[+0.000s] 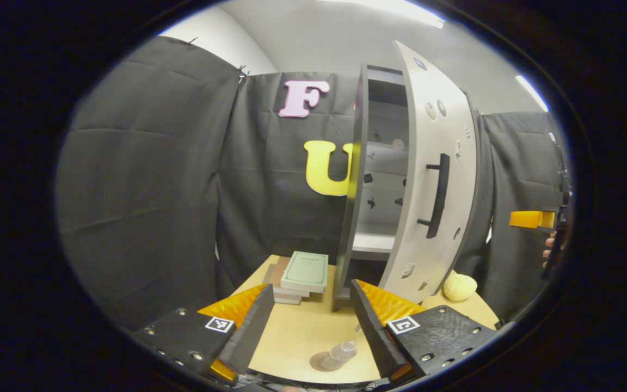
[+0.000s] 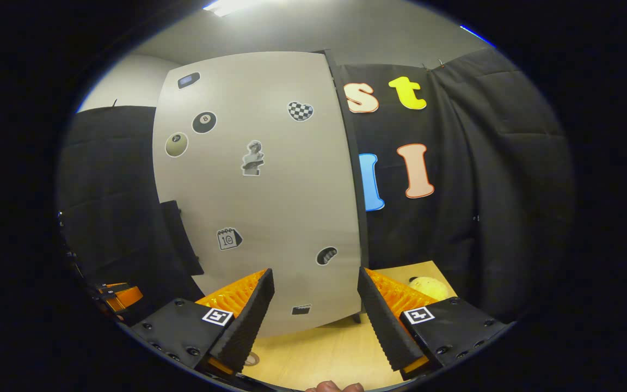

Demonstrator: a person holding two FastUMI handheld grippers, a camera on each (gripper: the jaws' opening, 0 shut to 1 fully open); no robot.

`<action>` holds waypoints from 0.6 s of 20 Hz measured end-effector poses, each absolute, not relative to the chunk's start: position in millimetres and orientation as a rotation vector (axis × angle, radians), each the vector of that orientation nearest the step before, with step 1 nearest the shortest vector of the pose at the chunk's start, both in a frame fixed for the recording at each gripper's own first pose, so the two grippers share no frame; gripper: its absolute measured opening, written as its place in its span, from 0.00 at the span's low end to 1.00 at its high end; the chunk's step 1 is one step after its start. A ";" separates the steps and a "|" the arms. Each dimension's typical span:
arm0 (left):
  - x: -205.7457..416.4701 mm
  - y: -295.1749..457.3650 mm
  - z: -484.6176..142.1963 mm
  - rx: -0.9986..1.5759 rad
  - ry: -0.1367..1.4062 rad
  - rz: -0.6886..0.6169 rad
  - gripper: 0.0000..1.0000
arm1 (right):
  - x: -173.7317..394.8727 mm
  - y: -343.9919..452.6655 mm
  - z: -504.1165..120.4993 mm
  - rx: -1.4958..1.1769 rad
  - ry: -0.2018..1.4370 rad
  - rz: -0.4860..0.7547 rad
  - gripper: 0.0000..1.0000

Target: Open the cabinet door with the right hand, grasp the bottle in the cabinet with the left hand and place it on the coaster, then close the cabinet door with the right hand.

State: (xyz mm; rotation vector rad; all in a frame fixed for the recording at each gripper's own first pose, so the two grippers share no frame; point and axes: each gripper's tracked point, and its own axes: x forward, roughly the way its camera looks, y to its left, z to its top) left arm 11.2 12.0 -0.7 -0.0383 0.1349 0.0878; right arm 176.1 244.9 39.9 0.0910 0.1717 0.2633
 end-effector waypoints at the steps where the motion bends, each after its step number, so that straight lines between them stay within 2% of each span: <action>1: 15.8 7.4 1.2 -0.040 0.129 0.071 0.83 | 172.8 235.7 39.7 0.078 0.174 0.240 0.98; 3: 25.7 -2.7 4.2 -0.039 0.118 0.043 0.83 | 168.3 218.5 39.9 0.053 0.174 0.192 0.98; 4: 29.8 -5.1 5.8 -0.036 0.116 0.036 0.86 | 165.7 211.1 40.7 0.044 0.174 0.170 0.98; 5: 34.3 -9.5 7.4 -0.034 0.117 0.025 0.83 | 163.0 204.2 41.9 0.041 0.173 0.154 0.98; 7: 40.1 -20.7 17.0 -0.027 0.102 0.002 0.83 | 159.8 193.5 44.9 0.049 0.167 0.129 0.98; 8: 43.0 -25.1 22.3 -0.021 0.094 -0.005 0.87 | 160.9 188.1 47.3 0.050 0.158 0.120 0.98; 9: 45.7 -28.9 28.0 -0.013 0.086 -0.007 0.83 | 162.6 182.5 49.7 0.046 0.149 0.112 0.98; 11: 47.4 -34.1 39.9 0.005 0.073 0.002 0.87 | 170.8 173.4 53.2 0.040 0.128 0.112 0.98; 12: 48.6 -37.5 47.4 0.016 0.065 0.009 0.83 | 175.8 168.9 54.2 0.038 0.119 0.112 0.98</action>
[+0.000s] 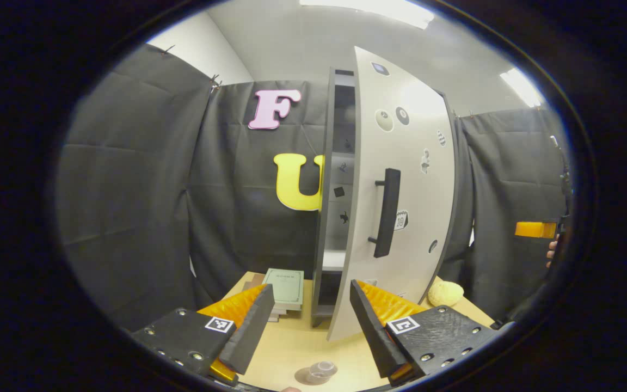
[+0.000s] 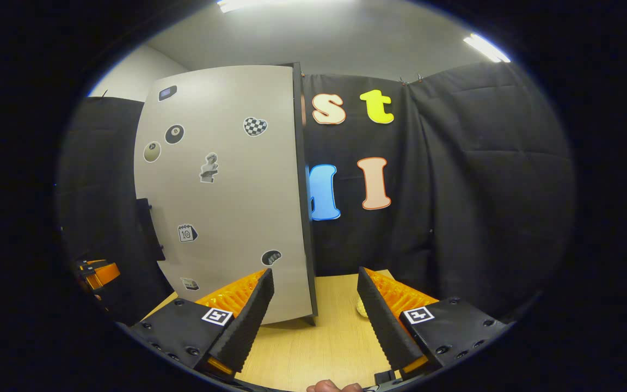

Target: Open the cabinet door with the right hand, grasp the bottle in the cabinet with the left hand and place it on the coaster, then close the cabinet door with the right hand.

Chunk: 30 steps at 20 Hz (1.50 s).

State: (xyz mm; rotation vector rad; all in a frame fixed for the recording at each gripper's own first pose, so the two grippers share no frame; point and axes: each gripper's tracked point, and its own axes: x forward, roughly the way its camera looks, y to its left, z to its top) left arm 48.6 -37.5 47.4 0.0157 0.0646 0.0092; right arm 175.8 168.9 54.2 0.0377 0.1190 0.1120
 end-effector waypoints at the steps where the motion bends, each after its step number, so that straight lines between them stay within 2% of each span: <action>1: 47.8 -40.8 54.6 0.027 0.056 0.018 0.83 | 179.4 164.7 54.9 0.037 0.116 0.115 0.98; 3: 53.9 -47.9 71.8 0.048 0.026 0.031 0.83 | 187.4 156.2 57.4 0.033 0.105 0.121 0.98; 4: 55.2 -49.8 75.4 0.047 0.014 0.042 0.87 | 191.3 151.7 58.9 0.024 0.097 0.120 0.98; 5: 56.5 -53.7 79.9 0.037 0.000 0.047 0.83 | 194.3 148.6 59.8 0.014 0.097 0.124 0.98; 7: 59.1 -63.0 89.2 0.008 -0.035 0.041 0.83 | 195.4 145.4 62.5 -0.002 0.083 0.138 0.98; 8: 60.3 -67.3 93.6 -0.005 -0.054 0.027 0.86 | 195.4 141.9 64.4 -0.007 0.071 0.137 0.98; 10: 58.8 -72.7 102.4 -0.014 -0.084 -0.005 0.83 | 197.7 137.0 68.1 -0.020 0.050 0.120 0.98; 11: 57.7 -73.0 108.0 -0.013 -0.098 -0.012 0.89 | 197.2 135.4 67.7 -0.028 0.043 0.113 0.98; 12: 54.4 -71.4 110.6 -0.013 -0.104 -0.012 0.89 | 197.4 133.6 65.2 -0.034 0.042 0.106 0.98; 13: 51.8 -70.8 110.8 -0.014 -0.105 -0.006 0.82 | 196.1 132.5 61.4 -0.037 0.043 0.100 0.98; 14: 51.2 -70.9 111.8 -0.014 -0.105 -0.006 0.86 | 196.5 132.1 57.0 -0.035 0.052 0.098 0.98; 15: 50.0 -73.6 113.0 -0.012 -0.106 -0.016 0.82 | 194.8 132.4 51.6 -0.025 0.063 0.097 0.98; 16: 48.9 -75.6 113.3 -0.006 -0.103 -0.029 0.83 | 192.3 131.5 44.1 -0.014 0.076 0.094 0.98; 18: 42.3 -77.5 107.3 0.020 -0.089 -0.041 0.89 | 188.8 130.3 32.2 0.004 0.096 0.080 0.98; 20: 33.8 -80.7 98.3 0.045 -0.072 -0.036 0.83 | 182.9 128.9 21.5 0.002 0.101 0.059 0.98; 24: 17.1 -80.5 88.7 0.013 -0.051 -0.045 0.83 | 179.1 133.7 9.7 -0.033 0.120 0.046 0.98; 30: -1.5 -72.8 90.4 -0.032 -0.033 -0.025 0.86 | 169.0 148.9 24.3 -0.041 0.065 0.070 0.98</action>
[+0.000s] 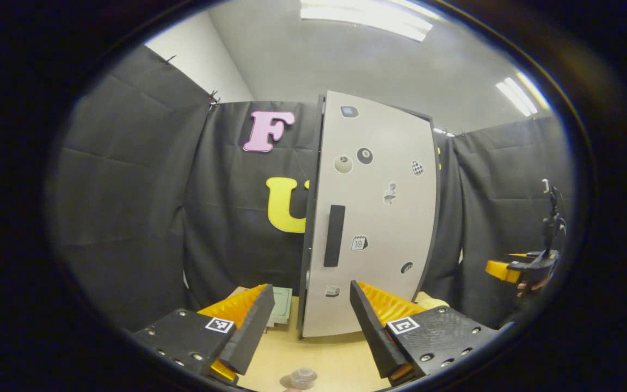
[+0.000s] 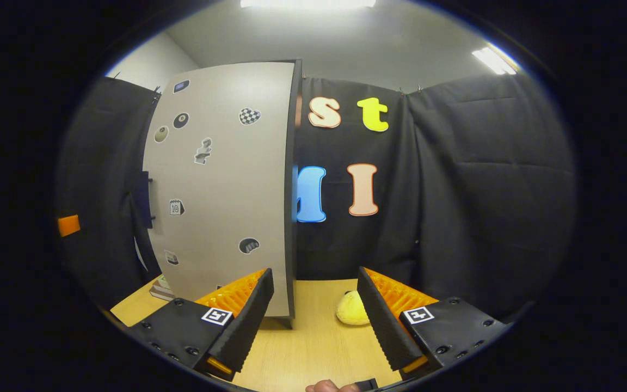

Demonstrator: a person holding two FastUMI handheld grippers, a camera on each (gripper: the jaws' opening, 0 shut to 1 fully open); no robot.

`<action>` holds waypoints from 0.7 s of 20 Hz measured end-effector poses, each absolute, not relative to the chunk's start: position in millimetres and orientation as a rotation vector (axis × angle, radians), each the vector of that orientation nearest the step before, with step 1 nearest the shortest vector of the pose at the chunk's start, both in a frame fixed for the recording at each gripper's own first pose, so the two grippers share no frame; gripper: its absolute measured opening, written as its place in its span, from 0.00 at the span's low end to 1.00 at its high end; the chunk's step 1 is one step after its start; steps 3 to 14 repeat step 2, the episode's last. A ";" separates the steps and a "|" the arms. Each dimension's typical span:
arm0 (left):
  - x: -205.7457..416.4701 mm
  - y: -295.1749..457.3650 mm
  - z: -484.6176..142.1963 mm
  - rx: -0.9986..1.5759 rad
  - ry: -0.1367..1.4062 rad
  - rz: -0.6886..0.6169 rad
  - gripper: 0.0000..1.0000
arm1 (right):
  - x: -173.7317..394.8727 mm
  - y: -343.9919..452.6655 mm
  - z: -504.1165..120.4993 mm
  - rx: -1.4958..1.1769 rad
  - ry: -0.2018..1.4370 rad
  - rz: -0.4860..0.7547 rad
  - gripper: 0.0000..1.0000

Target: Open the cabinet door with the right hand, grasp the bottle in the cabinet with the left hand and place it on the coaster, then close the cabinet door with the right hand.

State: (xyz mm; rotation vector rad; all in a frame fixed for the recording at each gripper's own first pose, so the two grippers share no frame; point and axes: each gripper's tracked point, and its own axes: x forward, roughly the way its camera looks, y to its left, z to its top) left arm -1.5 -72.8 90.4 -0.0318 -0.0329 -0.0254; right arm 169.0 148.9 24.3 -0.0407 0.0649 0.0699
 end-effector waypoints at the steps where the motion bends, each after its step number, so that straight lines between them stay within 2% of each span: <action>1: -5.8 -73.9 92.6 -0.024 -0.039 -0.019 0.86 | 166.9 151.0 25.5 -0.032 0.060 0.080 0.92; 2: -9.4 -75.3 94.0 -0.011 -0.042 -0.006 0.82 | 165.1 152.5 24.4 -0.024 0.062 0.094 0.92; 14: -9.4 -75.3 94.0 -0.011 -0.042 -0.006 0.82 | 165.1 152.5 24.4 -0.024 0.062 0.094 0.92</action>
